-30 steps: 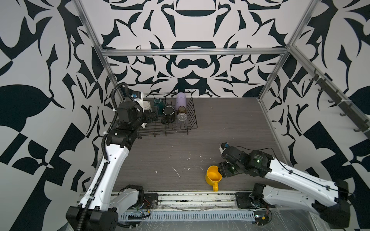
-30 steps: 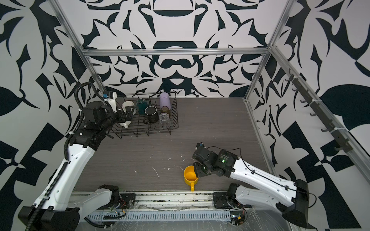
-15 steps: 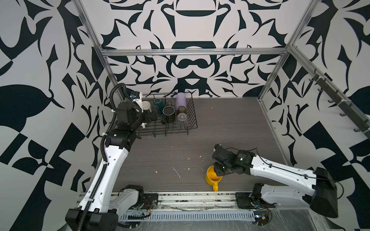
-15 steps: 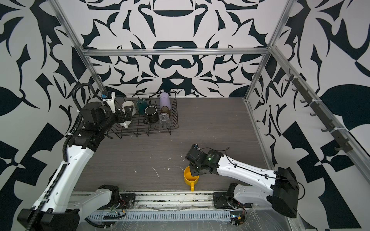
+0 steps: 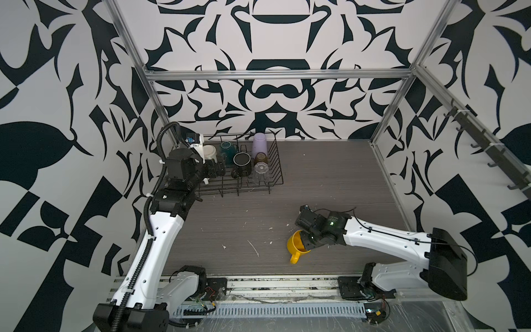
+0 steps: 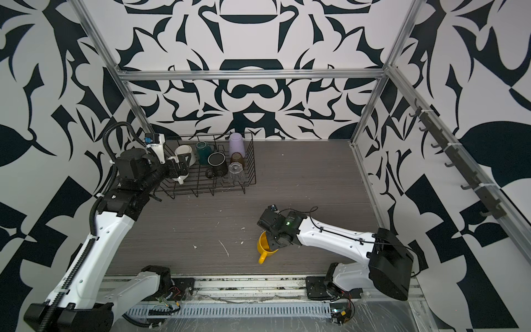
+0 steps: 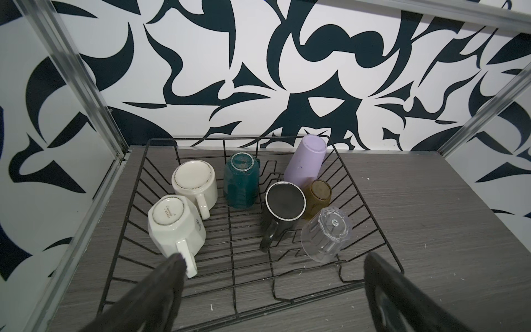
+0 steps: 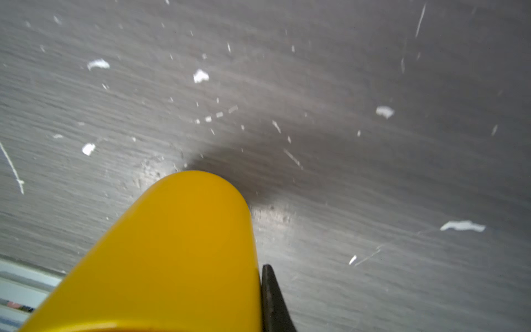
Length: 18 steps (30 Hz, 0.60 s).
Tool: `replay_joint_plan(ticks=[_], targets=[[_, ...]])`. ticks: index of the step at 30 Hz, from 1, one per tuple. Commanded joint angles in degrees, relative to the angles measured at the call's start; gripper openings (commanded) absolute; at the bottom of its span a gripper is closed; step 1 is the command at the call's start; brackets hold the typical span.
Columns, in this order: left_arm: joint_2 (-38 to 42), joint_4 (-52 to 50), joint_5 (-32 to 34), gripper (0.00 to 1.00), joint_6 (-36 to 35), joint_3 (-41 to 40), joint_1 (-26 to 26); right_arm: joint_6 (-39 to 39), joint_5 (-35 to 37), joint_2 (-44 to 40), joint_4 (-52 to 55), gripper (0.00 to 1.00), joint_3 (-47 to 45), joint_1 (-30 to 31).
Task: Load cups into a dish rack
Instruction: Pick up the cup from the bottom-center of the table.
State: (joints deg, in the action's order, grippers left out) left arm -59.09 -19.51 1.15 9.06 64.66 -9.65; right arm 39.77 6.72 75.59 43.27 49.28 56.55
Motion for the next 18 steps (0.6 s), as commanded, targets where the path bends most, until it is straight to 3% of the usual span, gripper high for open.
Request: replay_joint_plan(ticks=[1,9,18], targets=[[0.4,0.5,-2.4,0.99,3.3,-1.1,0.3,-3.7,0.2,-0.9,-3.7,0.0,4.8,-3.0],[-0.2,3.4,-11.2,0.99,9.9,-3.3,0.3,-5.9,-11.8,-4.9,-16.4,0.0,6.6,-15.9],[-5.3,11.0,-28.8,1.0,20.4,-4.3,0.3,-8.1,-18.4,-6.3,-28.1,0.0,10.8,-21.7]])
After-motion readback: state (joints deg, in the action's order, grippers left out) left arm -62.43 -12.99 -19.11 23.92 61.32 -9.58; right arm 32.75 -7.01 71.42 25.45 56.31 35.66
